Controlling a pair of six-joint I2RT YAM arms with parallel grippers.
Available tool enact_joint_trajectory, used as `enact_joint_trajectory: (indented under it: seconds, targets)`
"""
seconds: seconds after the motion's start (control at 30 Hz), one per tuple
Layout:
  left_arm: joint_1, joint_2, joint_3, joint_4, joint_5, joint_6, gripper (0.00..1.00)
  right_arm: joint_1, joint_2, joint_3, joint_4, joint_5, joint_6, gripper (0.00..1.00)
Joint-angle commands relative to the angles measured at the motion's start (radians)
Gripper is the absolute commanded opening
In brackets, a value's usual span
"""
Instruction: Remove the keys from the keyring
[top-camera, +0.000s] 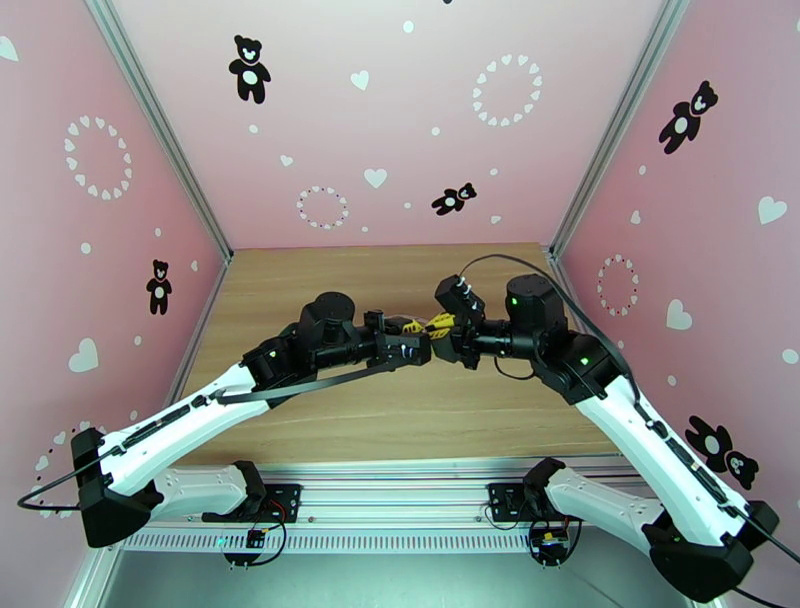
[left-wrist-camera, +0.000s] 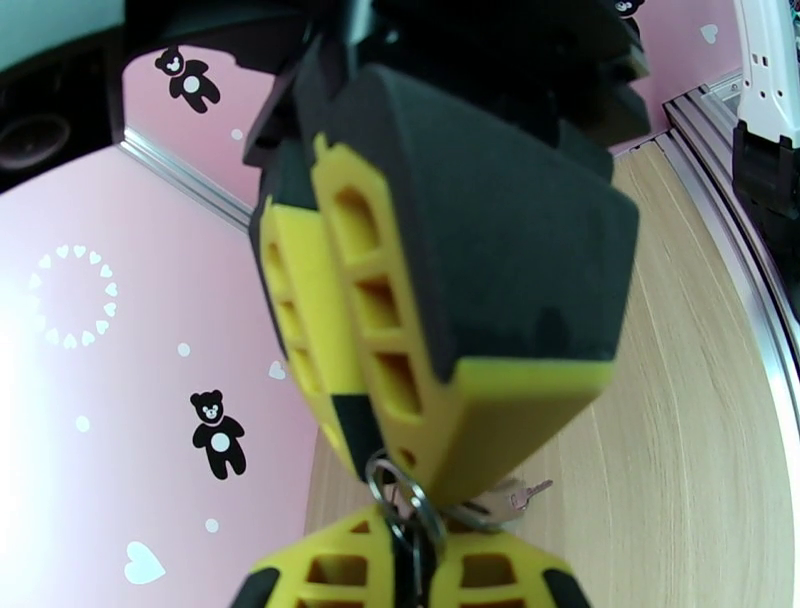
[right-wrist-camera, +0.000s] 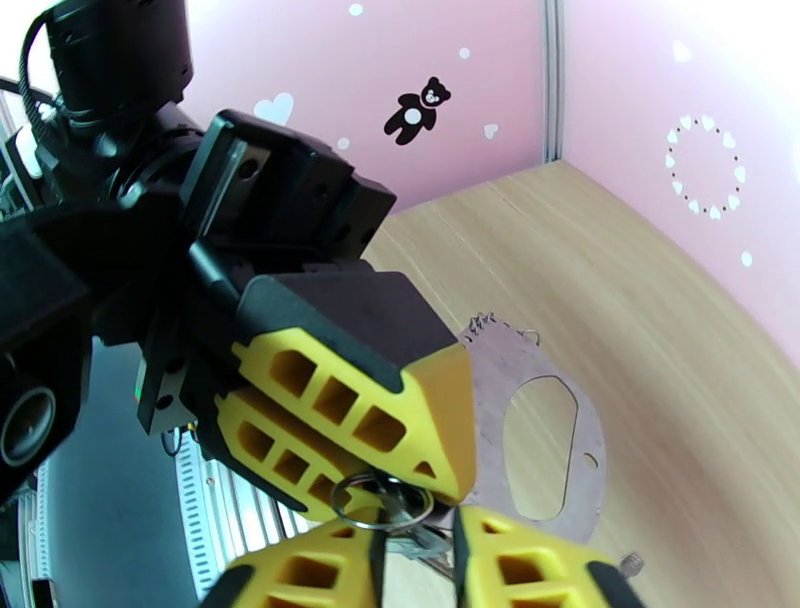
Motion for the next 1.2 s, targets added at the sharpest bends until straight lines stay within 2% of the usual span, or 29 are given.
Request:
enact_joint_trajectory:
  seconds: [0.0, 0.07, 0.13, 0.23, 0.5, 0.6, 0.83, 0.97, 1.17]
  targets:
    - [-0.003, 0.015, 0.039, 0.0, -0.003, -0.017, 0.03, 0.003, -0.018, -0.007, 0.013, 0.034, -0.004, 0.13]
    - [-0.002, 0.012, 0.034, 0.001, -0.001, -0.019, 0.03, 0.003, -0.022, -0.008, 0.006, 0.046, -0.007, 0.07]
    - [-0.003, 0.012, 0.03, 0.007, -0.005, -0.024, 0.03, 0.003, -0.027, -0.01, 0.006, 0.047, -0.01, 0.06]
    - [-0.002, 0.01, 0.028, 0.007, -0.006, -0.036, 0.03, 0.003, -0.033, -0.008, -0.007, 0.07, -0.021, 0.0]
    - [-0.003, 0.001, 0.017, 0.019, -0.003, -0.109, 0.03, 0.003, -0.066, -0.028, -0.018, 0.078, -0.085, 0.0]
    - [-0.002, -0.001, 0.013, 0.039, 0.0, -0.166, 0.03, 0.005, -0.063, -0.03, -0.019, 0.027, -0.11, 0.0]
    - [-0.002, -0.006, 0.0, 0.06, 0.031, -0.27, 0.03, 0.017, -0.08, -0.058, -0.015, -0.004, -0.172, 0.0]
    - [-0.002, 0.001, 0.002, 0.055, 0.029, -0.287, 0.03, 0.027, -0.108, -0.075, 0.003, 0.058, -0.208, 0.0]
    - [-0.002, 0.031, 0.028, 0.044, -0.002, -0.316, 0.03, 0.033, -0.141, -0.102, 0.014, 0.085, -0.244, 0.0]
